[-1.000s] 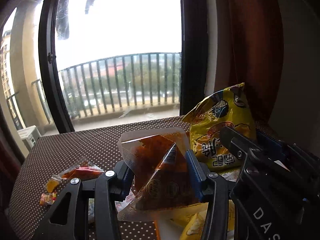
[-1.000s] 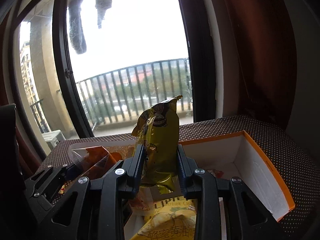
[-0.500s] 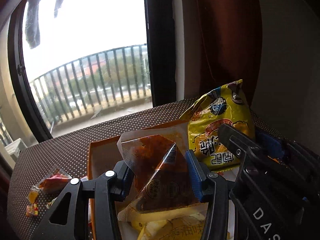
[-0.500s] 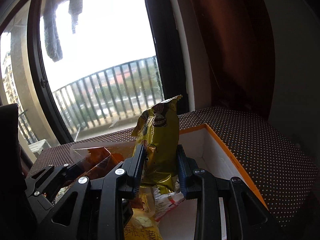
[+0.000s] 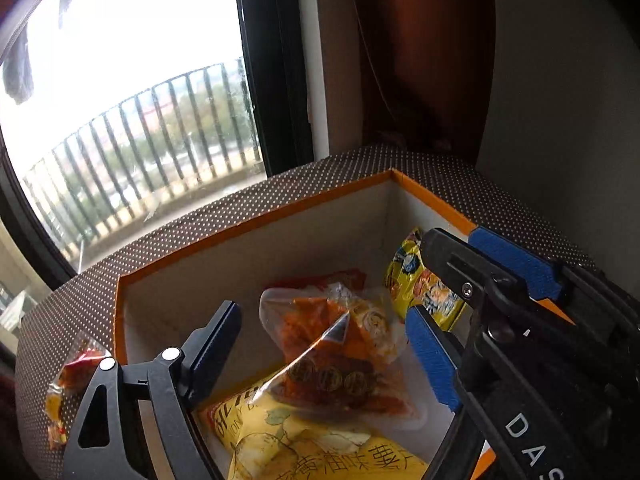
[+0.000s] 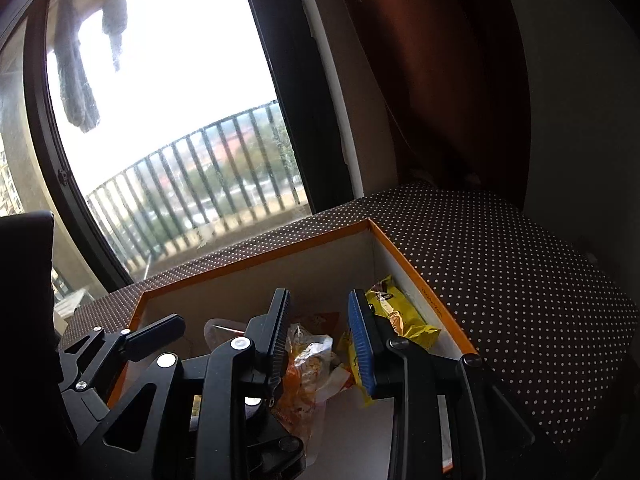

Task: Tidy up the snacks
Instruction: 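Lower both tools into the box and open them to drop the snacks, then withdraw both open tools from the box back toward the snack pile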

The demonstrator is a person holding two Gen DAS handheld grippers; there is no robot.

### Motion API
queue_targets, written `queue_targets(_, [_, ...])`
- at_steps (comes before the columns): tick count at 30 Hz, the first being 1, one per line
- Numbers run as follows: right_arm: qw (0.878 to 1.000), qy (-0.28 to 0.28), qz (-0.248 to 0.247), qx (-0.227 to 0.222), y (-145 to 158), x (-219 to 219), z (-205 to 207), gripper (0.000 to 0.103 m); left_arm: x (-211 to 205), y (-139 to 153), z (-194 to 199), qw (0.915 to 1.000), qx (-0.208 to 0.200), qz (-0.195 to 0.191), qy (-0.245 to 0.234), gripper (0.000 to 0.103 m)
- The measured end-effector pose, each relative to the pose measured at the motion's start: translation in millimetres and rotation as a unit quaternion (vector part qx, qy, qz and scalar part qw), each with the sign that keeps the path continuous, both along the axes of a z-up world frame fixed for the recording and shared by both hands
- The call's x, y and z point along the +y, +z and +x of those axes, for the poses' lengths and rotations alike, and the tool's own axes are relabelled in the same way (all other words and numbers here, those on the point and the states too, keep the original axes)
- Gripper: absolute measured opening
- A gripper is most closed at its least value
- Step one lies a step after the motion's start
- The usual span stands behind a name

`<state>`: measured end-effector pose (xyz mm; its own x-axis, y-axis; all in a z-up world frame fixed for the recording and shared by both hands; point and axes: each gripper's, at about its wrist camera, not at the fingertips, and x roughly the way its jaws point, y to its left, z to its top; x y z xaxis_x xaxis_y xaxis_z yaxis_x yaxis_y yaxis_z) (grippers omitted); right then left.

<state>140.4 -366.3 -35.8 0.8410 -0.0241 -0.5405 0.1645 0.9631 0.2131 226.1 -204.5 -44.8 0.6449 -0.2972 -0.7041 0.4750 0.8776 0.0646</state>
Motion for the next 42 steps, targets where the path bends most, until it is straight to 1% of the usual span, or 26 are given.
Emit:
queue_targets(4, [1.0, 0.011, 0.002, 0.01, -5.4, 3.6, 2.6, 0.033, 3.0, -7.0, 6.4, 0.9998, 0.018, 0.01, 0.007, 0.087])
queue_targets(6, [1.0, 0.018, 0.011, 0.018, -7.3, 5.7, 3.9, 0.034, 9.8, -6.8, 9.1, 0.9997, 0.01, 0.018, 0.014, 0.087])
queue_targets(7, [0.999, 0.022, 0.014, 0.022, -8.2, 8.1, 4.8, 0.034, 6.7, -5.0, 2.5, 0.9996, 0.004, 0.021, 0.016, 0.087])
queue_targets(9, [0.999, 0.026, 0.014, 0.028, -9.1, 12.5, 5.1, 0.034, 13.2, -4.7, 2.4, 0.9995, -0.003, 0.025, 0.02, 0.087])
queue_targets(10, [0.999, 0.028, 0.013, 0.031, -9.7, 14.7, 4.8, 0.037, 16.8, -4.9, 2.1, 0.9995, -0.004, 0.024, 0.022, 0.087])
queue_targets(12, [0.999, 0.031, 0.012, 0.042, -12.1, 19.7, 4.3, 0.053, 21.0, -4.4, -2.6, 0.9996, -0.007, 0.017, 0.024, 0.087])
queue_targets(13, [0.998, 0.031, 0.015, 0.046, -13.7, 21.4, 3.7, 0.065, 23.5, -4.0, -6.6, 0.9996, -0.009, 0.014, 0.024, 0.088])
queue_targets(14, [0.998, 0.032, 0.019, 0.045, -14.6, 23.7, 2.6, 0.07, 27.1, -3.6, -6.8, 0.9995, -0.013, 0.012, 0.026, 0.089])
queue_targets(19, [0.998, 0.034, 0.015, 0.048, -14.5, 37.4, -0.9, 0.079, 31.0, 0.7, -37.6, 0.999, -0.029, 0.01, 0.033, 0.09])
queue_targets(20, [0.998, 0.032, 0.014, 0.048, -14.0, 40.6, -2.1, 0.08, 26.8, 3.5, -49.6, 0.999, -0.031, 0.006, 0.033, 0.09])
queue_targets(24, [0.998, 0.029, 0.009, 0.051, -12.1, 52.8, -5.8, 0.082, 35.7, 4.2, -59.7, 0.9987, -0.032, -0.011, 0.037, 0.092])
queue_targets(26, [0.998, 0.027, -0.001, 0.05, -9.7, 58.4, -8.4, 0.083, 41.2, 6.4, -66.1, 0.9984, -0.036, -0.016, 0.04, 0.095])
queue_targets(30, [0.998, 0.013, -0.022, 0.049, -4.1, 69.3, -16.7, 0.087, 50.1, 11.2, -78.7, 0.9972, -0.055, -0.023, 0.045, 0.096])
queue_targets(36, [0.999, 0.012, -0.037, 0.037, 5.7, 84.3, -31.5, 0.089, 69.3, 19.5, -97.0, 0.9954, -0.065, -0.041, 0.056, 0.096])
queue_targets(42, [0.998, 0.025, -0.057, 0.016, 16.6, 107.1, -47.1, 0.09, 90.4, 27.5, -118.4, 0.9925, -0.082, -0.052, 0.074, 0.097])
